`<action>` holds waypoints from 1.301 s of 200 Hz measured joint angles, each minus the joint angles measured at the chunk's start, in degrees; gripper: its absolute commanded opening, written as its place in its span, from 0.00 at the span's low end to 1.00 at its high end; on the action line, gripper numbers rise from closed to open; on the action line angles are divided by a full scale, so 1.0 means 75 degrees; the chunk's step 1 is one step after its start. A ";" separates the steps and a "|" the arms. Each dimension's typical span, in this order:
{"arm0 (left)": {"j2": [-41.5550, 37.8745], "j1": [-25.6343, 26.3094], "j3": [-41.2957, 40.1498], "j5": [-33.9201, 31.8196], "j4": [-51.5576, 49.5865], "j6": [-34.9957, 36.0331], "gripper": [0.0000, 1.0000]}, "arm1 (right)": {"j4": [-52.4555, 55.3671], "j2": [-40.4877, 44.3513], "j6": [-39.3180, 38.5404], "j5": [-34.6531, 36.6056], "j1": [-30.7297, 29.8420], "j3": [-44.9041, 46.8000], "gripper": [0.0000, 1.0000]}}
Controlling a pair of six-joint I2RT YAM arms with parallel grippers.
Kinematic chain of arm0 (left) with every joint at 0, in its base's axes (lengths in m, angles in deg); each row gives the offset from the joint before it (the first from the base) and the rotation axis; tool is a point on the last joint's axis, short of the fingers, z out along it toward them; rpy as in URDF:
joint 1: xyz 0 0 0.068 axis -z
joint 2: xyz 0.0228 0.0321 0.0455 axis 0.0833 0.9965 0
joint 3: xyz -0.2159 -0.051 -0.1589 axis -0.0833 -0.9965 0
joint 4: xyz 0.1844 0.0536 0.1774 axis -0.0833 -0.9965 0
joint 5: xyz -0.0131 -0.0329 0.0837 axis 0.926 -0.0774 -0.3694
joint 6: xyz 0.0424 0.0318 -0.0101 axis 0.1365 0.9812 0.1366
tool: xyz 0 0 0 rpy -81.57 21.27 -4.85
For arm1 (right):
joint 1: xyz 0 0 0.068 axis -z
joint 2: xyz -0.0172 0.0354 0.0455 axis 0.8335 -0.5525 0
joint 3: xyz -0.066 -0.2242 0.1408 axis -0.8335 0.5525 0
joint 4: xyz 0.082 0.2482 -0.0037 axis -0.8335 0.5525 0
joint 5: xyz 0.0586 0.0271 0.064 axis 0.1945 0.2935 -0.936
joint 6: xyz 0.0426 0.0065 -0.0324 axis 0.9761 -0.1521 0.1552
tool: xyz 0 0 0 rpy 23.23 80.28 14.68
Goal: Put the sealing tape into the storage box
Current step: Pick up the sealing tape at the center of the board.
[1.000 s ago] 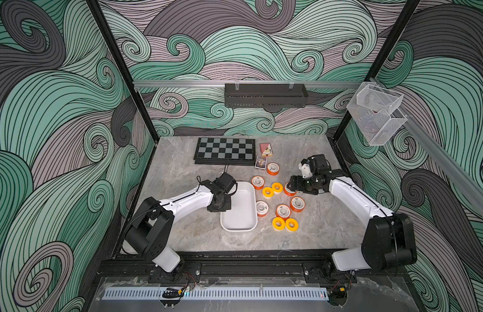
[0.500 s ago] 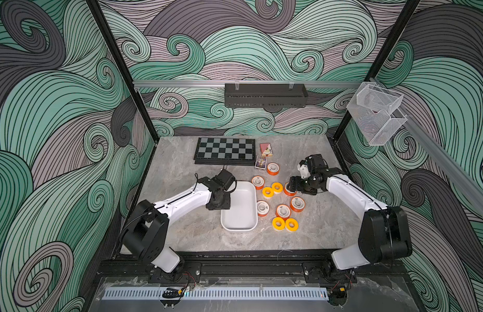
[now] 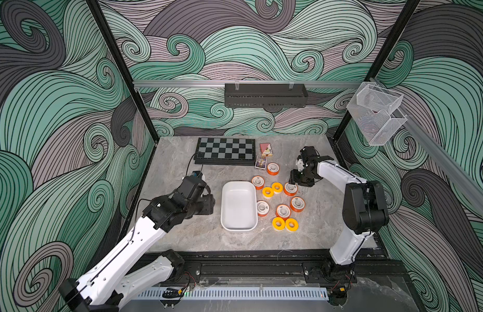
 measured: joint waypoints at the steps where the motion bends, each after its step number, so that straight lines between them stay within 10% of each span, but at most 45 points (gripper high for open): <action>1: -0.0017 0.0000 -0.0015 0.0000 -0.0003 0.0000 0.61 | 0.0000 -0.0026 -0.0003 -0.0003 0.0000 -0.0015 0.61; 260: -0.0548 0.0015 -0.0239 -0.0111 -0.0015 0.0067 0.60 | 0.0076 -0.1026 -0.0172 0.0230 -0.0114 -0.0224 0.29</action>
